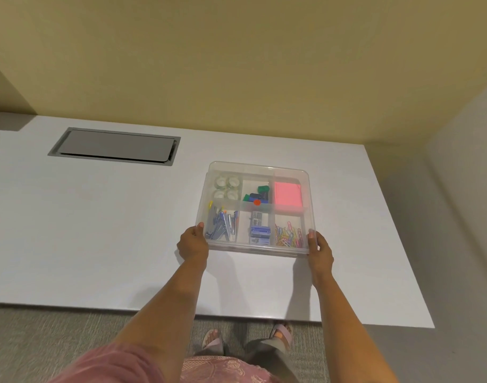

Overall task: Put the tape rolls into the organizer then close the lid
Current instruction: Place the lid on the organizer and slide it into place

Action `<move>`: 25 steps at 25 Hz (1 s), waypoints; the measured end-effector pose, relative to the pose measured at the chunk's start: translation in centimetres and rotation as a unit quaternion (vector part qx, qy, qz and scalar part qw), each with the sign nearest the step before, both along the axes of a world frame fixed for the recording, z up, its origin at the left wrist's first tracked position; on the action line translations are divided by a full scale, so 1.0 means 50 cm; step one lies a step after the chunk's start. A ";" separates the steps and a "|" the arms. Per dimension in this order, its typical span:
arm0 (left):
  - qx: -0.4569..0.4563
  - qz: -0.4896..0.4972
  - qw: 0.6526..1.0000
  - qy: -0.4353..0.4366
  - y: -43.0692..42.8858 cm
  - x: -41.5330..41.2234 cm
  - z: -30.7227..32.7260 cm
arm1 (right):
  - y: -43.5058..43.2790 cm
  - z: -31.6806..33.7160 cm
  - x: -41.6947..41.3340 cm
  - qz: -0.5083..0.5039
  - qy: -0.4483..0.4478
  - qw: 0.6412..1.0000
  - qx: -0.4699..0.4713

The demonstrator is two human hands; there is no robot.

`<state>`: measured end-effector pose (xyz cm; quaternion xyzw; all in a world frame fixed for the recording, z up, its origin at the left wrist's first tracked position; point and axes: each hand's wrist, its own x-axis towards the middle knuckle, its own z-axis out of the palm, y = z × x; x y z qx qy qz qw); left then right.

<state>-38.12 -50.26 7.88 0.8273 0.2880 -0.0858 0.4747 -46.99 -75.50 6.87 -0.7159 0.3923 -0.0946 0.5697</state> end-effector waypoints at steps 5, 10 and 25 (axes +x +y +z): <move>0.024 -0.016 1.000 -0.011 -0.009 0.001 0.005 | 0.001 0.000 0.010 0.029 0.041 0.994 -0.093; 0.146 -0.139 0.976 -0.087 -0.028 0.005 0.009 | -0.003 0.006 0.032 0.081 0.086 0.961 -0.251; 0.338 -0.385 0.857 -0.051 -0.101 0.214 0.014 | -0.039 0.028 0.265 0.327 0.188 0.831 -0.409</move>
